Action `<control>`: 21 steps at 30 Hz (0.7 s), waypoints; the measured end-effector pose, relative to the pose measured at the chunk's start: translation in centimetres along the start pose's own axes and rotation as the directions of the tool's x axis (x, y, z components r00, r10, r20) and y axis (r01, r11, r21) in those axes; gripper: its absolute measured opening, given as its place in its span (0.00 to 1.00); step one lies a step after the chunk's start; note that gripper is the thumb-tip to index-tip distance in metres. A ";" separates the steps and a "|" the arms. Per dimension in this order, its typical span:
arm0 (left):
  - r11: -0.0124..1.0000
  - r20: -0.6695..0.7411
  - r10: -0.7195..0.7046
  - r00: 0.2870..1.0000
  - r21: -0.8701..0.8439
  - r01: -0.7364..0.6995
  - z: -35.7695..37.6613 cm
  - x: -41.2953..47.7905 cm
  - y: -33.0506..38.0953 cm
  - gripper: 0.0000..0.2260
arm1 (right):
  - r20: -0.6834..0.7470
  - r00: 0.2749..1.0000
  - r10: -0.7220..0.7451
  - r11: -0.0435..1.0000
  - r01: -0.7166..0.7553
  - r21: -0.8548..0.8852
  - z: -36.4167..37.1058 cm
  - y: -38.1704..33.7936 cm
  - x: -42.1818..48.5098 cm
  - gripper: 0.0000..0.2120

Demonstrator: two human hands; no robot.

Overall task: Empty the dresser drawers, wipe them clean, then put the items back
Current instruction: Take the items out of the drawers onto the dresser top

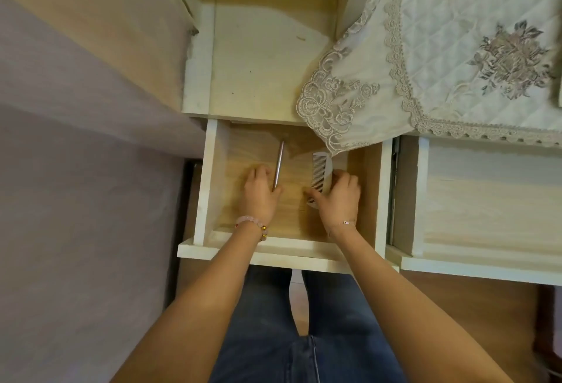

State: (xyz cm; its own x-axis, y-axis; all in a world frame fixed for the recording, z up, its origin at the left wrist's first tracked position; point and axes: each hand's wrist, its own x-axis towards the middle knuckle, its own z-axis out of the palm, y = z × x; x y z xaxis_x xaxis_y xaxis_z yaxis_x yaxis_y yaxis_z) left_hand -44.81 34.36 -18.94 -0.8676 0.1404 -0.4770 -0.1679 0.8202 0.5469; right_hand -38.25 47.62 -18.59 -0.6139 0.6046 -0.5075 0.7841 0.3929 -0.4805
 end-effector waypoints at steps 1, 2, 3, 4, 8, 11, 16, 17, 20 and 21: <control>1.000 0.011 -0.006 1.000 -0.006 0.006 0.0 0.2 -0.1 0.15 | -0.022 1.000 0.019 1.000 -0.019 -0.007 0.2 -0.2 0.1 0.32; 1.000 0.017 -0.004 1.000 0.000 0.004 0.1 0.3 -0.1 0.14 | -0.043 0.998 0.036 0.999 -0.037 -0.015 0.4 -0.4 0.3 0.31; 1.000 0.021 0.003 1.000 0.013 -0.003 0.1 0.4 -0.2 0.13 | -0.059 0.997 0.057 0.998 -0.058 -0.017 0.5 -0.6 0.4 0.29; 1.000 0.026 0.013 1.000 0.025 -0.013 0.1 0.6 -0.3 0.11 | -0.070 0.994 0.080 0.997 -0.081 -0.009 0.6 -0.7 0.5 0.28; 0.999 0.024 -0.019 1.000 0.030 0.018 0.1 1.0 -0.5 0.06 | -0.058 0.983 0.176 0.982 -0.171 0.079 0.8 -1.1 0.8 0.25; 0.999 0.008 -0.045 0.999 0.008 0.045 0.0 1.0 -0.5 0.04 | -0.010 0.970 0.243 0.959 -0.239 0.155 1.0 -1.1 0.6 0.21; 0.998 0.037 -0.061 0.997 0.003 0.061 -0.3 1.0 -0.5 0.05 | 0.039 0.966 0.257 0.939 -0.259 0.228 0.8 -0.6 -0.1 0.19; 0.998 0.043 -0.062 0.997 0.005 0.062 -0.5 1.0 -0.5 0.05 | 0.050 0.963 0.265 0.928 -0.269 0.259 0.7 -0.5 -0.2 0.19; 0.998 0.063 -0.062 0.996 0.026 0.061 -0.7 0.8 -0.4 0.06 | 0.079 0.959 0.273 0.898 -0.283 0.336 0.1 -0.1 -0.6 0.18; 0.998 0.072 -0.059 0.996 0.038 0.056 -0.7 0.7 -0.3 0.06 | 0.085 0.961 0.263 0.895 -0.276 0.351 -0.1 0.0 -0.7 0.17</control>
State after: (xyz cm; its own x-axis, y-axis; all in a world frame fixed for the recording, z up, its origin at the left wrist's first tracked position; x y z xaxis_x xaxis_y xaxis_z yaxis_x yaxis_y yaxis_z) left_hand -45.74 33.82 -18.94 -0.8202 0.1316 -0.5568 -0.1987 0.8471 0.4929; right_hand -37.76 47.30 -18.14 -0.3915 0.6255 -0.6749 0.8392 -0.0581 -0.5407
